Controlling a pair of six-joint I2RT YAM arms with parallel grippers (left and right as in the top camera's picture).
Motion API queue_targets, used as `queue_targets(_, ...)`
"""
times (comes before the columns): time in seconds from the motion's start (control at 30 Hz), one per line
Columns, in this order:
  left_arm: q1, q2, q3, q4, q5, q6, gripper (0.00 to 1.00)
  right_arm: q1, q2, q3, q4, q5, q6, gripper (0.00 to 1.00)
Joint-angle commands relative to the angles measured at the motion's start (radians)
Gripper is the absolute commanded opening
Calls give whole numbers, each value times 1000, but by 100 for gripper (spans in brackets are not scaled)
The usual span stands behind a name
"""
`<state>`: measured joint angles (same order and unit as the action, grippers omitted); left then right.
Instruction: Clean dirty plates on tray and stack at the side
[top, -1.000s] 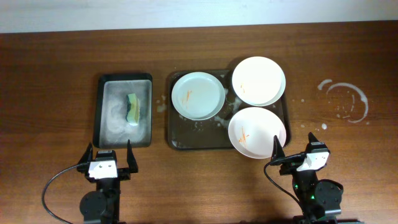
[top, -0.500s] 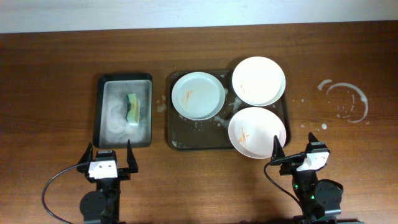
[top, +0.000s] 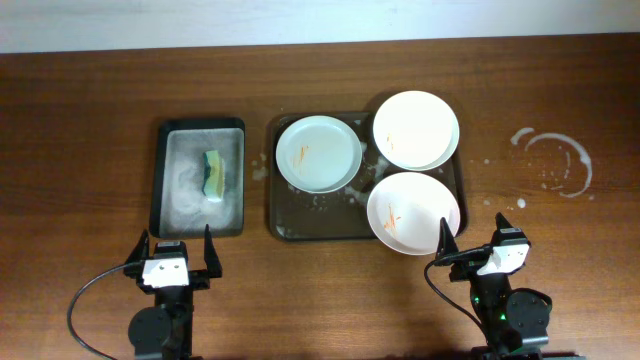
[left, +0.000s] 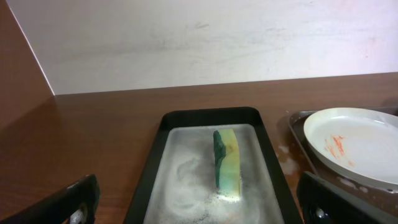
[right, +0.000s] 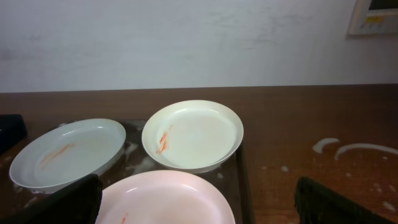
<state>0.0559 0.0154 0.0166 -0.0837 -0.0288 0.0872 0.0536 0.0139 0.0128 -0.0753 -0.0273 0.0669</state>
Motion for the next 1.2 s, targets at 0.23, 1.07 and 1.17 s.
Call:
queue_targets(0.23, 6, -8, -8, 0, 15, 16, 99, 5, -7, -7, -2, 81, -11, 98)
queue_targets(1.07, 6, -8, -8, 3, -15, 46, 99, 5, -7, -6, 63, -45, -6, 98)
queue_targets(1.17, 6, -8, -8, 3, -15, 45, 99, 5, -7, 5, 65, -55, 19, 98)
